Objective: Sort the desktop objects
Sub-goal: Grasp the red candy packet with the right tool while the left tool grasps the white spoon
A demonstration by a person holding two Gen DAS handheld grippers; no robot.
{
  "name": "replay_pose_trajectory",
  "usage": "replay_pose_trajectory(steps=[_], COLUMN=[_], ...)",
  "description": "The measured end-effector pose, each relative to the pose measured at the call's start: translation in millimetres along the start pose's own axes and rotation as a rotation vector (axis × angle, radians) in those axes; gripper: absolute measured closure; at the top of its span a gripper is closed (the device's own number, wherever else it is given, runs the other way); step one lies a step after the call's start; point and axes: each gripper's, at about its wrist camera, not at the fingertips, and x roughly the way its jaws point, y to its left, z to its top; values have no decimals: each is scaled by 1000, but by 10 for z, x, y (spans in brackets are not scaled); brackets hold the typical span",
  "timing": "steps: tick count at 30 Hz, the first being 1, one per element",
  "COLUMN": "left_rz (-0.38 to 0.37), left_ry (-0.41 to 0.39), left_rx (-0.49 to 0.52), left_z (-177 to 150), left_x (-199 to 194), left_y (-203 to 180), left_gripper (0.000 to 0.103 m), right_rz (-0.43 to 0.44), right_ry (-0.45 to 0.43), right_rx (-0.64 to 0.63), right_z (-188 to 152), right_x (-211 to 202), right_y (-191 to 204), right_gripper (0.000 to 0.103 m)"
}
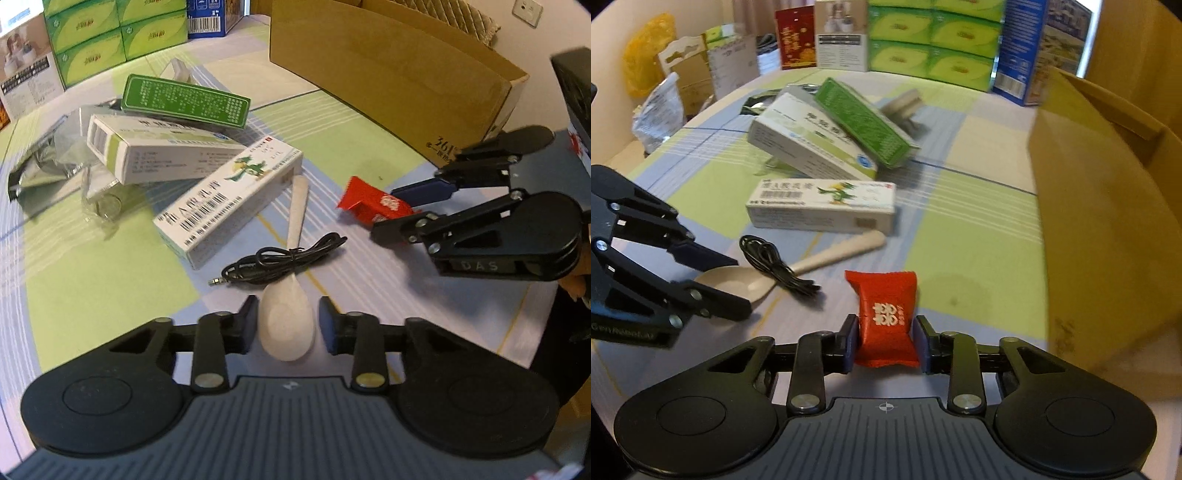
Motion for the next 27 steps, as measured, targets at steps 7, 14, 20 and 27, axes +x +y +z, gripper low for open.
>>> replay_pose_trajectory(steps=[7,14,20,27], left_rz=[-15,65,129,142], left_ry=[-8,-45,-74,-57], left_rx=[-39,-42,-34,-73], left_z=[-44,-104,-139,-164], left_x=[-79,-103,-106,-25], left_y=[-276,-489,-570,-529], left_gripper=[77,56,52,70], right_rz=[-33,-37,-30,-23], right_ry=[12,-1,-4,-18], right_rx=[61,69,67,90], right_z=[-258,-373,-390,-390], right_x=[-251,-343,-314,-303], right_y=[-115,-109,-104,-139], right_gripper=[76,75,64,64])
